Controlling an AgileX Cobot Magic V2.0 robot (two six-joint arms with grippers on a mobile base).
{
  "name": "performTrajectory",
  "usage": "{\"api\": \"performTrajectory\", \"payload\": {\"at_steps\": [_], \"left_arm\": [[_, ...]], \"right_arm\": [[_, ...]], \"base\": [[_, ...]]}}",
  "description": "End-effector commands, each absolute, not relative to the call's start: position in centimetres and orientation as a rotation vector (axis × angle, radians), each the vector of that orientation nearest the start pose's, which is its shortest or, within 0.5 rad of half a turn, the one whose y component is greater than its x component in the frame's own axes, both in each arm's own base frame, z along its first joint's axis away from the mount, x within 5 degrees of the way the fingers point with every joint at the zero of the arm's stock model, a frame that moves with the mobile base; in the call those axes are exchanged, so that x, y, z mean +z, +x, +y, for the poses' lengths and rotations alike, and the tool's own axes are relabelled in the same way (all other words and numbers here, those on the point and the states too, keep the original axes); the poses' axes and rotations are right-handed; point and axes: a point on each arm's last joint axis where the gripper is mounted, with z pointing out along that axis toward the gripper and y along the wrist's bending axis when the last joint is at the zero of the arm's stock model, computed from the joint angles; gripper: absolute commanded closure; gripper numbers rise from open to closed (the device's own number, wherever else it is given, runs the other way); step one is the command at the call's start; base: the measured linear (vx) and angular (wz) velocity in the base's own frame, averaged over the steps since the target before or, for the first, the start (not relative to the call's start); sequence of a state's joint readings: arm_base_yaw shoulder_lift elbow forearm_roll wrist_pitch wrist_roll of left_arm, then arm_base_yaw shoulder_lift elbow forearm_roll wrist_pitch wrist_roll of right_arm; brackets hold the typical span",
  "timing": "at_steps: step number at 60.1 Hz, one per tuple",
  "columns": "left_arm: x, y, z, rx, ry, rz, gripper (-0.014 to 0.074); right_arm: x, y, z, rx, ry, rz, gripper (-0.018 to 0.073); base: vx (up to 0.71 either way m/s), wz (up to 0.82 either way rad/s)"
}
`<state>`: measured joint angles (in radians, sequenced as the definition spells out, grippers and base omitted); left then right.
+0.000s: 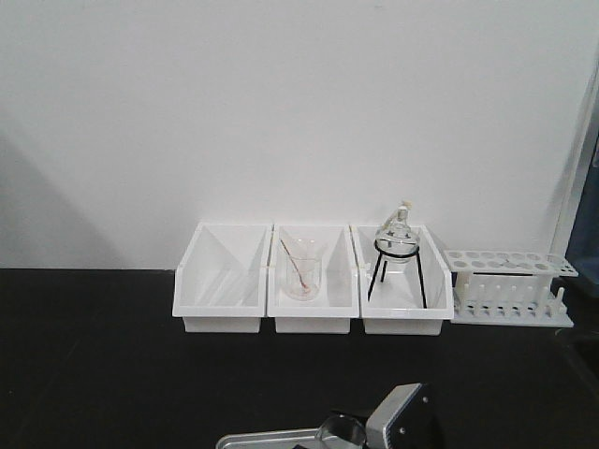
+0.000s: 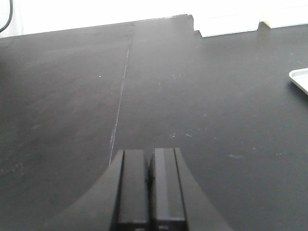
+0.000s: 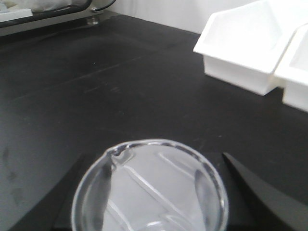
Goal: Move beaker to silver tray on left bench
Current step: 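Lower the held beaker with the right gripper onto the silver tray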
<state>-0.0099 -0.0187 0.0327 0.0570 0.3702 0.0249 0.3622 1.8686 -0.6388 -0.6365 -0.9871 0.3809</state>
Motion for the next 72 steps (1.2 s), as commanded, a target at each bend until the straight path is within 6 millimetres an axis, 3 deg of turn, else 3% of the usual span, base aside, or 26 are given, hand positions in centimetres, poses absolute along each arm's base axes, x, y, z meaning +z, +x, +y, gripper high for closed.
{"api": "performTrajectory", "payload": {"at_steps": [1, 9, 17, 29, 42, 58, 64, 72], "left_arm": [[17.0, 5.4, 0.1, 0.056, 0.071, 1.803, 0.0595], [17.0, 5.4, 0.1, 0.056, 0.071, 1.803, 0.0595], [17.0, 5.4, 0.1, 0.056, 0.071, 1.803, 0.0595], [17.0, 5.4, 0.1, 0.056, 0.071, 1.803, 0.0595], [17.0, 5.4, 0.1, 0.056, 0.071, 1.803, 0.0595], [17.0, 5.4, 0.1, 0.056, 0.071, 1.803, 0.0595], [17.0, 5.4, 0.1, 0.056, 0.071, 1.803, 0.0595], [17.0, 5.4, 0.1, 0.056, 0.071, 1.803, 0.0595]], "right_arm": [[15.1, 29.8, 16.2, 0.770, -0.666, 1.576, 0.0571], [13.4, 30.5, 16.3, 0.744, -0.677, 1.633, 0.0569], [12.2, 30.8, 15.9, 0.610, -0.752, 1.688, 0.0561], [11.9, 30.8, 15.7, 0.563, -0.774, 1.715, 0.0494], [11.8, 30.8, 15.8, 0.564, -0.778, 1.714, 0.0284], [11.9, 30.8, 15.7, 0.564, -0.768, 1.716, -0.0100], [12.8, 30.8, 15.7, 0.561, -0.764, 1.690, -0.0167], [15.9, 30.6, 15.7, 0.556, -0.745, 1.608, -0.0160]], "base": [[0.00, 0.00], [0.00, 0.00], [0.00, 0.00], [0.00, 0.00], [0.00, 0.00], [0.00, 0.00], [0.00, 0.00], [0.00, 0.00]]}}
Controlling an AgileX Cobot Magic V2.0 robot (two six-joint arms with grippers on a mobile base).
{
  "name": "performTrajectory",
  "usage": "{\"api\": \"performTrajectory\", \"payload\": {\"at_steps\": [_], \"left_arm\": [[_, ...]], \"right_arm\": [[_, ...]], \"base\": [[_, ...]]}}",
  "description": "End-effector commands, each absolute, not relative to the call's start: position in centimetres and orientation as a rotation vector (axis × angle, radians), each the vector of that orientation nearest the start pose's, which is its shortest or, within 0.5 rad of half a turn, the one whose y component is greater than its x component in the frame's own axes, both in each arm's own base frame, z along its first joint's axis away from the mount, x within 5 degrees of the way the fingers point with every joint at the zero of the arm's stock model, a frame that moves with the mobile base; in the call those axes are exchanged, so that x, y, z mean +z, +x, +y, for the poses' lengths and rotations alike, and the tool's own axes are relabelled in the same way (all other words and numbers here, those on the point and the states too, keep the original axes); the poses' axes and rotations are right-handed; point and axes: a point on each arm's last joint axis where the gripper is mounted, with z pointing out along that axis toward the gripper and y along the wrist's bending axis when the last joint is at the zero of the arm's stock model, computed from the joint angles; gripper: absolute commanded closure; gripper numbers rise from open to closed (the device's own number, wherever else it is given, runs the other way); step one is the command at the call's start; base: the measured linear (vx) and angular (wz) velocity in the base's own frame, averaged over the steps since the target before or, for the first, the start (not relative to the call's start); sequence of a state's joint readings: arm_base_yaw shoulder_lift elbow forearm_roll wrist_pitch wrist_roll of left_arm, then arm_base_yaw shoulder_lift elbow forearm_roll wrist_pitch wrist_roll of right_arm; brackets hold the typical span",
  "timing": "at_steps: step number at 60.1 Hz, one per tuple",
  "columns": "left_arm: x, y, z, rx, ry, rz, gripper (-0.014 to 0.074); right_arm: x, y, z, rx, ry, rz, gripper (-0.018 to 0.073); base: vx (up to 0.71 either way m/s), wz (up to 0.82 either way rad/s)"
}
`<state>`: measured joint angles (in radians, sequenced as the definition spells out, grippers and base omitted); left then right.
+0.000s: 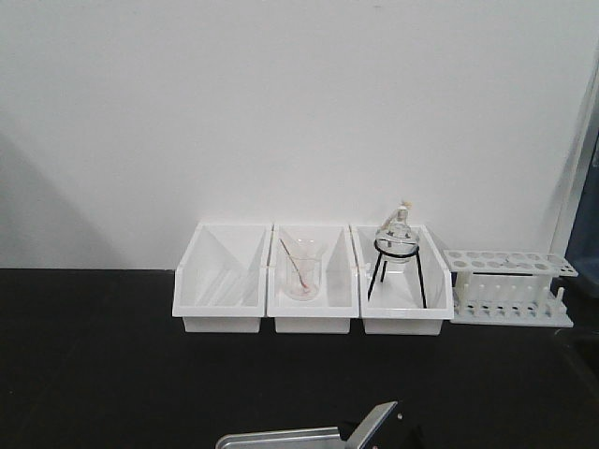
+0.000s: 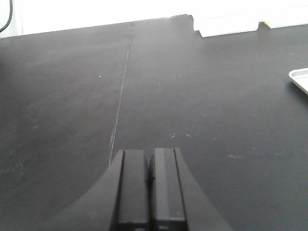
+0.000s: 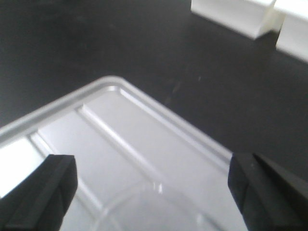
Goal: Move beaker to silver tray on left bench
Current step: 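Open the right gripper and raise it away from the beaker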
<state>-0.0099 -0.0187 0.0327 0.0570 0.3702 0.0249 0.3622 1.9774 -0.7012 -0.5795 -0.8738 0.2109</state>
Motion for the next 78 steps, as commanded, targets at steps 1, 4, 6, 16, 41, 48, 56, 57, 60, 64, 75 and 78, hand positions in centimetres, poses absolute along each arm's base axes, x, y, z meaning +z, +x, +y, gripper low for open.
{"api": "performTrajectory", "payload": {"at_steps": [1, 4, 6, 16, 41, 48, 56, 57, 60, 64, 75, 78], "left_arm": [[17.0, 5.4, 0.1, 0.056, 0.071, 1.803, 0.0595], [17.0, 5.4, 0.1, 0.056, 0.071, 1.803, 0.0595], [17.0, 5.4, 0.1, 0.056, 0.071, 1.803, 0.0595], [17.0, 5.4, 0.1, 0.056, 0.071, 1.803, 0.0595], [17.0, 5.4, 0.1, 0.056, 0.071, 1.803, 0.0595], [17.0, 5.4, 0.1, 0.056, 0.071, 1.803, 0.0595], [17.0, 5.4, 0.1, 0.056, 0.071, 1.803, 0.0595], [17.0, 5.4, 0.1, 0.056, 0.071, 1.803, 0.0595], [17.0, 5.4, 0.1, 0.056, 0.071, 1.803, 0.0595], [17.0, 5.4, 0.1, 0.056, 0.071, 1.803, 0.0595], [17.0, 5.4, 0.1, 0.056, 0.071, 1.803, 0.0595], [17.0, 5.4, 0.1, 0.056, 0.071, 1.803, 0.0595]], "right_arm": [[16.3, 30.6, 15.6, 0.557, -0.741, 1.598, -0.0158], [17.8, 30.4, 15.6, 0.562, -0.723, 1.563, -0.0146], [18.7, 30.2, 15.5, 0.568, -0.708, 1.548, -0.0137], [23.3, 29.0, 14.4, 0.545, -0.624, 1.581, -0.0029], [33.2, 20.2, 6.4, 0.189, -0.192, 1.855, 0.0575], [34.9, 17.3, 4.5, 0.123, -0.099, 1.830, 0.0575], [36.6, 14.7, 3.2, 0.129, -0.058, 1.742, 0.0573], [36.8, 14.4, 3.1, 0.133, -0.055, 1.727, 0.0573], [37.3, 13.6, 2.8, 0.142, -0.048, 1.695, 0.0573], [37.8, 12.7, 2.5, 0.151, -0.040, 1.659, 0.0573], [38.6, 11.0, 1.9, 0.167, -0.027, 1.591, 0.0573], [38.7, 10.8, 1.8, 0.169, -0.026, 1.585, 0.0573]], "base": [[0.00, 0.00], [0.00, 0.00], [0.00, 0.00], [0.00, 0.00], [0.00, 0.00], [0.00, 0.00], [0.00, 0.00], [0.00, 0.00], [0.00, 0.00], [0.00, 0.00], [0.00, 0.00], [0.00, 0.00]]}}
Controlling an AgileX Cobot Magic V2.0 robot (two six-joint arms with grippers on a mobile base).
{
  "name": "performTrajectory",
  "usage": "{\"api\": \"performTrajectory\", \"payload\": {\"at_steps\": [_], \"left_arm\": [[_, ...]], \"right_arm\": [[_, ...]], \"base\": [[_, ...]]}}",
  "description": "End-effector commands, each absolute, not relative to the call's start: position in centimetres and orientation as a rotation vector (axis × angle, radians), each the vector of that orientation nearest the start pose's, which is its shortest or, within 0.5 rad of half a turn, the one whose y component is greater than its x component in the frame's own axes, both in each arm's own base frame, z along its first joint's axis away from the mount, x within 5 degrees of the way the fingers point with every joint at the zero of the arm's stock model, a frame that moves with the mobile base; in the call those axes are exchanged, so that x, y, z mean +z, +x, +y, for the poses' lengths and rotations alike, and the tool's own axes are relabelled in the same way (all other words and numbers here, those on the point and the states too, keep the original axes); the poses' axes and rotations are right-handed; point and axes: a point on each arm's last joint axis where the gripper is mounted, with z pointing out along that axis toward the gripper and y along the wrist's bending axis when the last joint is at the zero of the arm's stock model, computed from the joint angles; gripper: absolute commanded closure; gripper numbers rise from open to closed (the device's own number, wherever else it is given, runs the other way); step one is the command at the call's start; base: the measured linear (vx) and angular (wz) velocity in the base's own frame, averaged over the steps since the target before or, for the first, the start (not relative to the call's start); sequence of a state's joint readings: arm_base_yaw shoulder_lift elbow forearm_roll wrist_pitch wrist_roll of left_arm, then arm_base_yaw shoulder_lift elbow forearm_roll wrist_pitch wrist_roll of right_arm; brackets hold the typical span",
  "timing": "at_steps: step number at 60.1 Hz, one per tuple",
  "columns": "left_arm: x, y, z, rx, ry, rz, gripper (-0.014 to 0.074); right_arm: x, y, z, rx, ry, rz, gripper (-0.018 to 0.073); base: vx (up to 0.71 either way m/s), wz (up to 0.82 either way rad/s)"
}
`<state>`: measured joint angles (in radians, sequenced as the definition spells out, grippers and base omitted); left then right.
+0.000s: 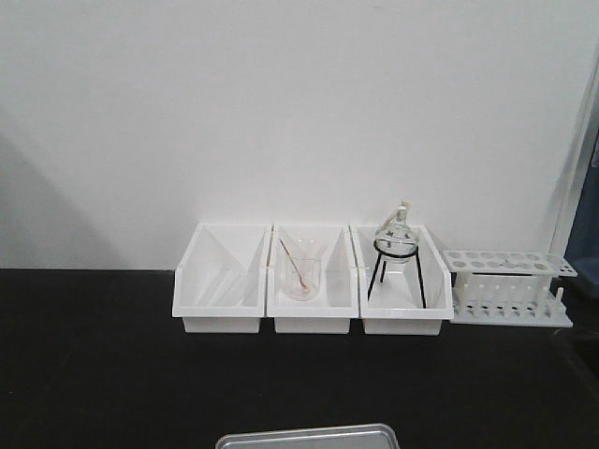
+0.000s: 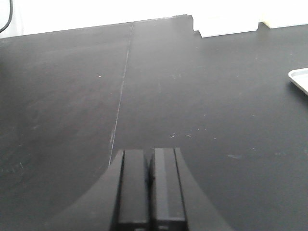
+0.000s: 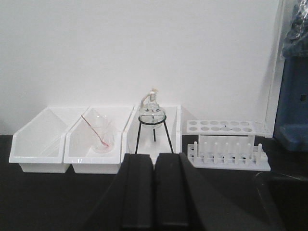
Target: Move beaker to silver tray on left bench
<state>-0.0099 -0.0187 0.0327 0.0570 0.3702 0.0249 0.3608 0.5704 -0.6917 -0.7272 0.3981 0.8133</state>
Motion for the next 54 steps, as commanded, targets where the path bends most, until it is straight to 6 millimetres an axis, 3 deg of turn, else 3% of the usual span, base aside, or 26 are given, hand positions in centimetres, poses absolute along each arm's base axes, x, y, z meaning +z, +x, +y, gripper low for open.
{"api": "performTrajectory", "payload": {"at_steps": [1, 15, 21, 29, 43, 46, 54], "left_arm": [[17.0, 5.4, 0.1, 0.056, 0.071, 1.803, 0.0595], [17.0, 5.4, 0.1, 0.056, 0.071, 1.803, 0.0595], [17.0, 5.4, 0.1, 0.056, 0.071, 1.803, 0.0595], [17.0, 5.4, 0.1, 0.056, 0.071, 1.803, 0.0595], [17.0, 5.4, 0.1, 0.056, 0.071, 1.803, 0.0595], [17.0, 5.4, 0.1, 0.056, 0.071, 1.803, 0.0595], [17.0, 5.4, 0.1, 0.056, 0.071, 1.803, 0.0595]], "right_arm": [[38.7, 10.8, 1.8, 0.172, -0.023, 1.584, 0.0573], [37.7, 9.7, 2.6, 0.237, -0.152, 1.678, 0.0573], [35.9, 8.9, 2.9, 0.219, -0.274, 1.616, 0.0573], [30.9, 7.9, 2.1, 0.205, -0.210, 1.561, 0.0573], [20.5, 6.2, 0.3, 0.177, 0.111, 1.605, 0.0573], [19.3, 5.9, 0.1, 0.172, 0.146, 1.587, 0.0573], [19.3, 5.7, -0.1, 0.100, 0.112, 1.602, 0.0573]], "base": [[0.00, 0.00], [0.00, 0.00], [0.00, 0.00], [0.00, 0.00], [0.00, 0.00], [0.00, 0.00], [0.00, 0.00]]}}
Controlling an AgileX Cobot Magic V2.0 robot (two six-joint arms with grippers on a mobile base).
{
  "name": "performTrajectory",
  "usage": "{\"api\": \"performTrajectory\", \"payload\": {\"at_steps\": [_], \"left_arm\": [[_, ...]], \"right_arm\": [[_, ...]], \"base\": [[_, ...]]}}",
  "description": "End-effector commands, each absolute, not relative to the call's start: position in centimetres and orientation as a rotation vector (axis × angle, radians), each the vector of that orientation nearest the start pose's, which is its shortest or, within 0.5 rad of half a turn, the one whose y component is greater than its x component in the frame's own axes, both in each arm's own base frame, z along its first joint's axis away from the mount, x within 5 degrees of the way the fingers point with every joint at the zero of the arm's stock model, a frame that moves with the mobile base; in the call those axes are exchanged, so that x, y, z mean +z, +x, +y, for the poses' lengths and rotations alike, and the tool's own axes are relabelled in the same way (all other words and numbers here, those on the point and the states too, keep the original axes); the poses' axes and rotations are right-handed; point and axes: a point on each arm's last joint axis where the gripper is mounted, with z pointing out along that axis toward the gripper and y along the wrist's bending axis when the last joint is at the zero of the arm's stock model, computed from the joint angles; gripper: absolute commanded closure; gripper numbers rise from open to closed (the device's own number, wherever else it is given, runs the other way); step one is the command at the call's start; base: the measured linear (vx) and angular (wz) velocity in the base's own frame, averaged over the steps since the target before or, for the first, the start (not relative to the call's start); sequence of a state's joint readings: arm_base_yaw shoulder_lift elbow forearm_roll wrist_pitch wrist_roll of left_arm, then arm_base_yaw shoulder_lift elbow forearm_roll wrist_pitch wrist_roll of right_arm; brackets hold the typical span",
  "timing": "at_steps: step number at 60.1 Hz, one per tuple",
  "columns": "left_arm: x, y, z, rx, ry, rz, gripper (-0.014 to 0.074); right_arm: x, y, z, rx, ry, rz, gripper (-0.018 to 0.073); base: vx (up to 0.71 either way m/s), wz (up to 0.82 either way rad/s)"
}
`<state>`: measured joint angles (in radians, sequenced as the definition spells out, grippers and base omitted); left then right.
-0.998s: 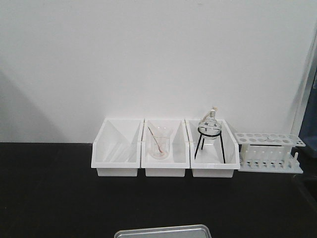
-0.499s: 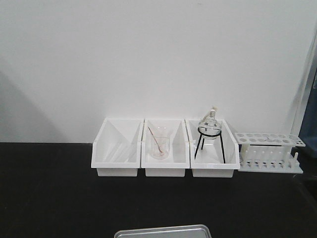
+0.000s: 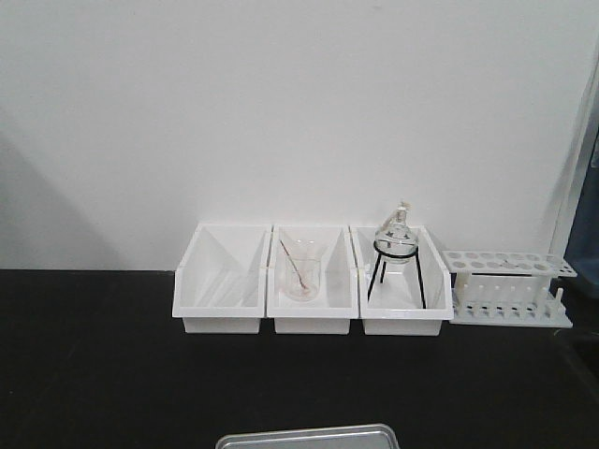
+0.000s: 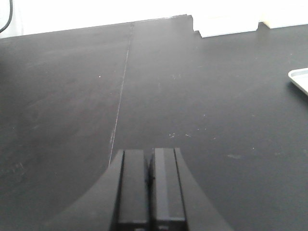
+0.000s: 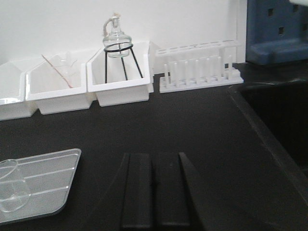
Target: Move beaker to silver tray on left bench
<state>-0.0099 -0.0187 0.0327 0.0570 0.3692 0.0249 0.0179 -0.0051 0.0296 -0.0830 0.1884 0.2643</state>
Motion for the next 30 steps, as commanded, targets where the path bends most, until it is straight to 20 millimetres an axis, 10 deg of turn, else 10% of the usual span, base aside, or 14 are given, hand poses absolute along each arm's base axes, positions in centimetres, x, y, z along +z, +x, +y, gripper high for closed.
{"api": "performTrajectory", "payload": {"at_steps": [1, 30], "left_arm": [[17.02, 5.42, 0.06, 0.056, 0.071, 1.803, 0.0595], [17.02, 5.42, 0.06, 0.056, 0.071, 1.803, 0.0595]], "right_arm": [[19.28, 5.69, -0.08, 0.093, 0.105, 1.601, 0.0573], [19.37, 5.62, -0.08, 0.033, 0.043, 1.588, 0.0570]], "base": [[0.00, 0.00], [0.00, 0.00]]}}
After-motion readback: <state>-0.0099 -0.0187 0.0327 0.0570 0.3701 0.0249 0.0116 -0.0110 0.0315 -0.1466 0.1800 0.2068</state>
